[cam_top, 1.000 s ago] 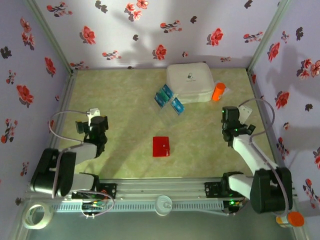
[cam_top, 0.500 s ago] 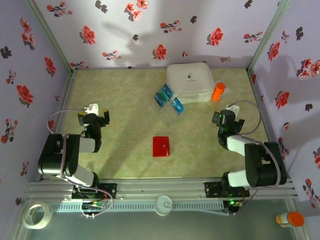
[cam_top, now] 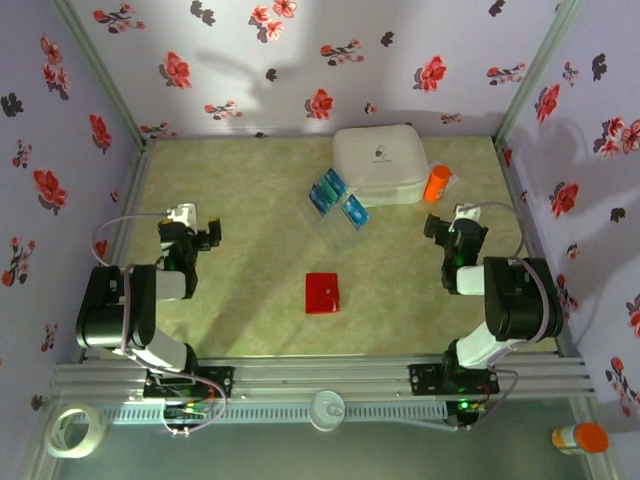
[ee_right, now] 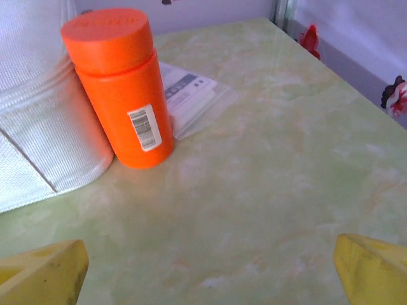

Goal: Put the credit cards into the card holder

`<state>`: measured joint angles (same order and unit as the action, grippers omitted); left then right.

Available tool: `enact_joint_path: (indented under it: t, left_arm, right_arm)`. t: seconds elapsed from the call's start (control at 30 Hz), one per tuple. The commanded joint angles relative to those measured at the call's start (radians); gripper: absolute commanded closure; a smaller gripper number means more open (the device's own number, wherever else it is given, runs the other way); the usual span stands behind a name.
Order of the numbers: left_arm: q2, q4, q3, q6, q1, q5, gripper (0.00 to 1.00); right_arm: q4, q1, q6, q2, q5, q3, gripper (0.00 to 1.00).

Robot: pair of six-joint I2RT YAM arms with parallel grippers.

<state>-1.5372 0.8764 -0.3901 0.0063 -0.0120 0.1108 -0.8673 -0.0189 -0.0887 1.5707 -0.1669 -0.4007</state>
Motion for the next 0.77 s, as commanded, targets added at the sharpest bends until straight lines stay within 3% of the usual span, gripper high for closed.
enact_joint_path:
  t: [0.0,0.73]
  left_arm:
    - [-0.009,0.001,-0.011,-0.023,0.008,0.026,0.00]
    - [-0.007,0.009,-0.004,-0.025,0.006,0.033,0.00]
  right_arm:
    - [0.012,0.003,-0.008,-0.019,0.075,0.003,0.00]
    - [0.006,0.024,0.004,-0.014,0.044,0.002,0.01]
